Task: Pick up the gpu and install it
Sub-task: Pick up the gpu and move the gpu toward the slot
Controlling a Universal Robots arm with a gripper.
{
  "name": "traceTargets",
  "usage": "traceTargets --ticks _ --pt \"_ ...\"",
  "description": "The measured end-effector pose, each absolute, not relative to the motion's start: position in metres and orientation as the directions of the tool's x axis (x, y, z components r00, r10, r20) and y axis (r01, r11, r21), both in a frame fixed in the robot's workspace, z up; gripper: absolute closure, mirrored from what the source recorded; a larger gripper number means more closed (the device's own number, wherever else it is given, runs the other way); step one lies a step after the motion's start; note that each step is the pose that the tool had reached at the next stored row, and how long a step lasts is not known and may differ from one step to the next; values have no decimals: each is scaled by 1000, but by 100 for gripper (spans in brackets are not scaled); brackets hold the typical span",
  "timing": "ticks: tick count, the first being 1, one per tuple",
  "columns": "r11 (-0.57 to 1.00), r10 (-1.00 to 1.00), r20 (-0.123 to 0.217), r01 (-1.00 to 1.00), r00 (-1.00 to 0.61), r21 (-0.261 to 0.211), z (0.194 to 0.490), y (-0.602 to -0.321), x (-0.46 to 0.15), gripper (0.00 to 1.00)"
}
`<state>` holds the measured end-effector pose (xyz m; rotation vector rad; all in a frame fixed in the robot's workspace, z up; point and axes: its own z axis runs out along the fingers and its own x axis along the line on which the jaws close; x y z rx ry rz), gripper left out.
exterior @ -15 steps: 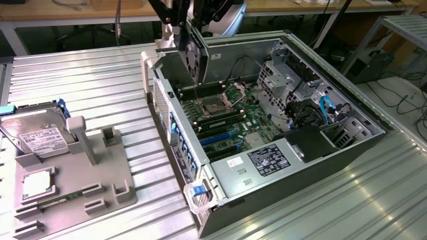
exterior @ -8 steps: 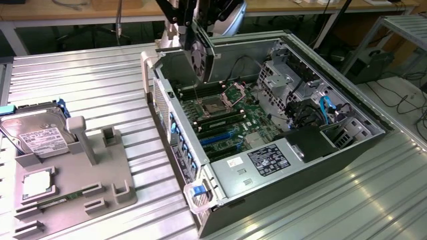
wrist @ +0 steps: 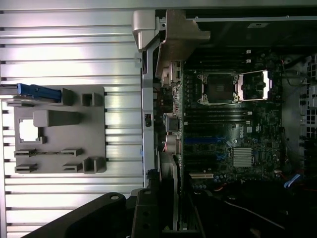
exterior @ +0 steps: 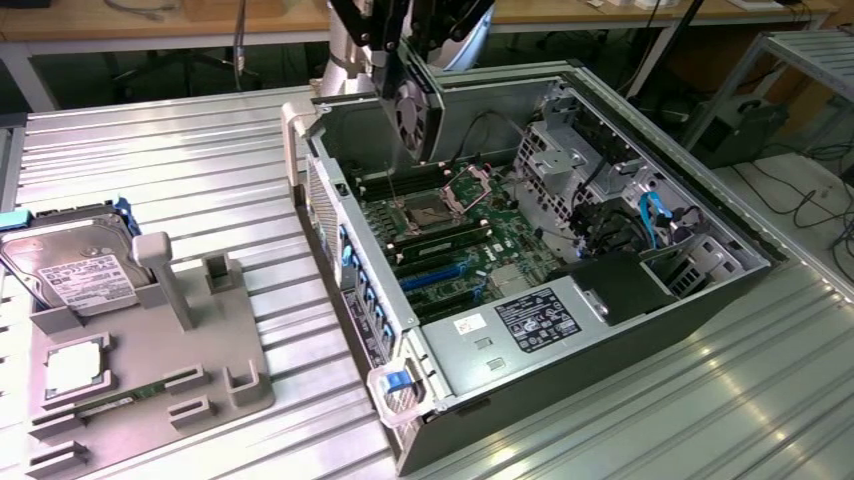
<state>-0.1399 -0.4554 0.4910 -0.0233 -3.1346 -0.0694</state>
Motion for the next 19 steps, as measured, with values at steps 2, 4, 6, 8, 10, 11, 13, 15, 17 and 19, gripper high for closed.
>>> traceTargets --ticks 2,4,6,8,10,11,13,15,17,19 --pt "999 15 7 15 -1000 44 491 -455 -138 73" --pt "999 15 7 15 -1000 44 491 -455 -136 73" --pt "999 15 7 15 -1000 44 491 -455 -134 73" --pt "999 15 7 15 -1000 44 491 -455 -132 73" --pt "999 15 7 15 -1000 44 491 -455 -130 73" --pt "999 15 6 15 -1000 44 491 -455 -129 73" --pt "999 15 7 15 -1000 44 491 -455 -128 73" --pt "999 15 7 15 -1000 44 491 -455 -126 73" --pt "999 15 7 15 -1000 44 491 -455 -125 73" --pt "999 15 7 15 -1000 44 491 -455 -124 73"
